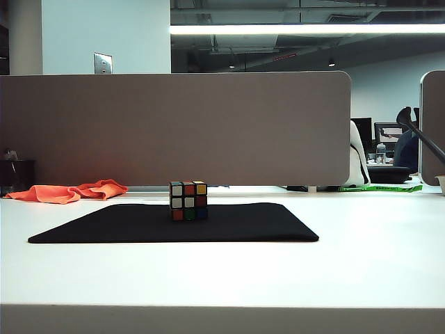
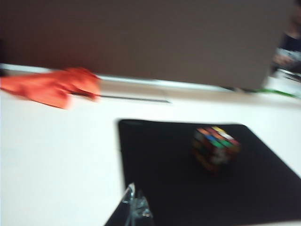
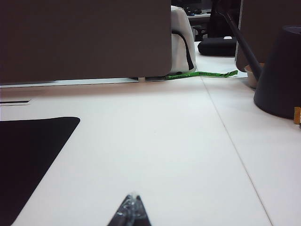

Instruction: Pick up the cube on the right side of the mouse pad, then place it in the center of the mouse pad.

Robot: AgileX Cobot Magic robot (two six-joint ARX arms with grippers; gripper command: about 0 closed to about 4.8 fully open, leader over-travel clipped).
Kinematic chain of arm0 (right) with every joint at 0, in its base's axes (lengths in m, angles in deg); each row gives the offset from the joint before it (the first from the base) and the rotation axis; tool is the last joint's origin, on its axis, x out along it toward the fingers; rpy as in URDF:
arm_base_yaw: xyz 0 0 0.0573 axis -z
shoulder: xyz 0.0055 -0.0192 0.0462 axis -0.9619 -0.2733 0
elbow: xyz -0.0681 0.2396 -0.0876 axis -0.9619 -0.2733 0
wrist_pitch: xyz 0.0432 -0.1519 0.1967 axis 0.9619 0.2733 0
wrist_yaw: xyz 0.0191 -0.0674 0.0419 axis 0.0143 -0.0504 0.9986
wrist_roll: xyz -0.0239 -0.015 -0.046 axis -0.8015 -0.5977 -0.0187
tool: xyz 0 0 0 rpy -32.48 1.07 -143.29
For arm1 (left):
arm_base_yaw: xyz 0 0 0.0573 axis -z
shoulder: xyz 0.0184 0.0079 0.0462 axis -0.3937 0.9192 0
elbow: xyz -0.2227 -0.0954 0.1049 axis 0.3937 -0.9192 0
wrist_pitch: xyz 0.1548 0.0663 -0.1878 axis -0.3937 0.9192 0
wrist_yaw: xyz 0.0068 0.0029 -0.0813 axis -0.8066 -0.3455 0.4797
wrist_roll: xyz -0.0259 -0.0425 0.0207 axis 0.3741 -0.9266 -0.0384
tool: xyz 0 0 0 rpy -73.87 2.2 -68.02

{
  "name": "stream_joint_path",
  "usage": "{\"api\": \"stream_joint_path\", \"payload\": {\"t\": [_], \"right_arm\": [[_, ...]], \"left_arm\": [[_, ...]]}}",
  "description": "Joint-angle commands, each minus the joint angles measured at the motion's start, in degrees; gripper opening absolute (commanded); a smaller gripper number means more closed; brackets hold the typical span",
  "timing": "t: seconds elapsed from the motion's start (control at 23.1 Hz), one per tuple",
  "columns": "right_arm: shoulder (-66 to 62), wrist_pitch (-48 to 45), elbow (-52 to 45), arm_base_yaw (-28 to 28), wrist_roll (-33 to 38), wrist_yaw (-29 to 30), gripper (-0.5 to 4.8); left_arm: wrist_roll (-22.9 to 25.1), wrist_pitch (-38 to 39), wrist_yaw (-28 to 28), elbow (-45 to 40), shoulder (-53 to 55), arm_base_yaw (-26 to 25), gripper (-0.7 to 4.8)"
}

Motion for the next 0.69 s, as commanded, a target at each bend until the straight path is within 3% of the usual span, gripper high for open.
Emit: {"api": "stream_joint_path", "payload": {"t": [0.04, 0.26, 0.69], "right_arm": [[0.0, -1.0, -0.1, 0.0, -0.2, 0.1, -0.06], [0.0, -1.0, -0.1, 0.0, -0.2, 0.1, -0.06], [0.0, -4.6, -0.1, 0.0, -2.6, 0.3, -0.06]], "left_arm": [[4.4, -2.2, -7.4, 0.3, 0.0, 0.0, -0.06], [11.3, -3.0, -10.3, 0.3, 0.0, 0.0, -0.06], [11.6, -7.2, -10.6, 0.2, 0.1, 0.0, -0.06]]}}
